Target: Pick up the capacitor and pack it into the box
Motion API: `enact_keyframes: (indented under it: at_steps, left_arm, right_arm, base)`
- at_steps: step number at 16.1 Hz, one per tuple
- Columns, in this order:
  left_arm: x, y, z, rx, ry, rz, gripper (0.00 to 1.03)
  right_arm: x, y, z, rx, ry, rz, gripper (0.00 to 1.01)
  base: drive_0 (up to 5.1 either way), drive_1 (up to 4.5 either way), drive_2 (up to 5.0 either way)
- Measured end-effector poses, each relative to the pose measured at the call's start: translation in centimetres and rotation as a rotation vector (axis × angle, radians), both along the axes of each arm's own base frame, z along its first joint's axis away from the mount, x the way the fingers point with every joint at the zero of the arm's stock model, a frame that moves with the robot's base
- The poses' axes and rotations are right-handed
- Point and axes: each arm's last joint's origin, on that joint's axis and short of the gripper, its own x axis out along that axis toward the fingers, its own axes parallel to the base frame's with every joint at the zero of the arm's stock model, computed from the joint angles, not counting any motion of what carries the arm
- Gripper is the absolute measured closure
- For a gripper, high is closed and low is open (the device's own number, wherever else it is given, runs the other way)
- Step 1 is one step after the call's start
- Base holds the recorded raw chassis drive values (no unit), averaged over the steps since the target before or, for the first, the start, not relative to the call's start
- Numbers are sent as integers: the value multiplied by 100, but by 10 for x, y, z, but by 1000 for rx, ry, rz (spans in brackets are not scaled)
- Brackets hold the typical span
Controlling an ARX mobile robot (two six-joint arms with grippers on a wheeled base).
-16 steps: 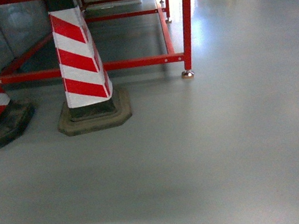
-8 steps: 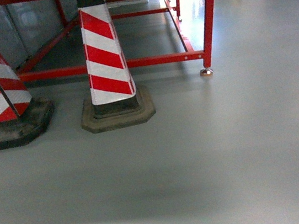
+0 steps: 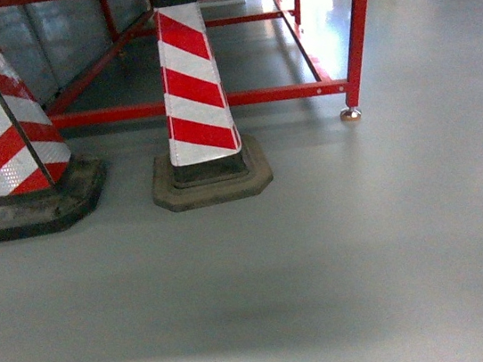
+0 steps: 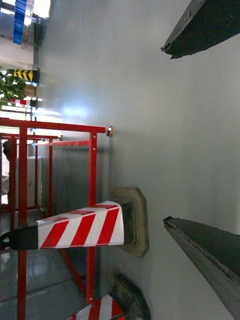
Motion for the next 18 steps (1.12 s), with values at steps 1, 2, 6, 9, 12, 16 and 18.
enact_keyframes:
  at_steps: [1, 2, 6, 9, 12, 16, 18]
  left_arm:
    - [0, 0, 0, 0, -2, -1, 59]
    - [0, 0, 0, 0, 0, -1, 59]
    - [0, 0, 0, 0, 0, -1, 59]
    - [0, 0, 0, 0, 0, -1, 59]
    - [0, 0, 0, 0, 1, -1, 59]
    - [0, 0, 0, 0, -1, -1, 59]
    - [0, 0, 0, 0, 1, -1, 59]
  right_arm:
    - [0, 0, 0, 0, -3, 0, 3]
    - [0, 0, 0, 0, -1, 0, 3]
    - [0, 0, 0, 0, -2, 0, 3]
    - [0, 0, 0, 0, -2, 0, 3]
    - [0, 0, 0, 0, 0, -1, 3]
    - [0, 0, 0, 0, -4, -1, 3]
    - [0, 0, 0, 0, -2, -1, 3]
  base:
    - [5, 427, -418]
    - [6, 429, -417]
    - [-5, 418, -428]
    - [0, 421, -421]
    - [0, 420, -420]
    - [5, 425, -414]
    - [8, 428, -411]
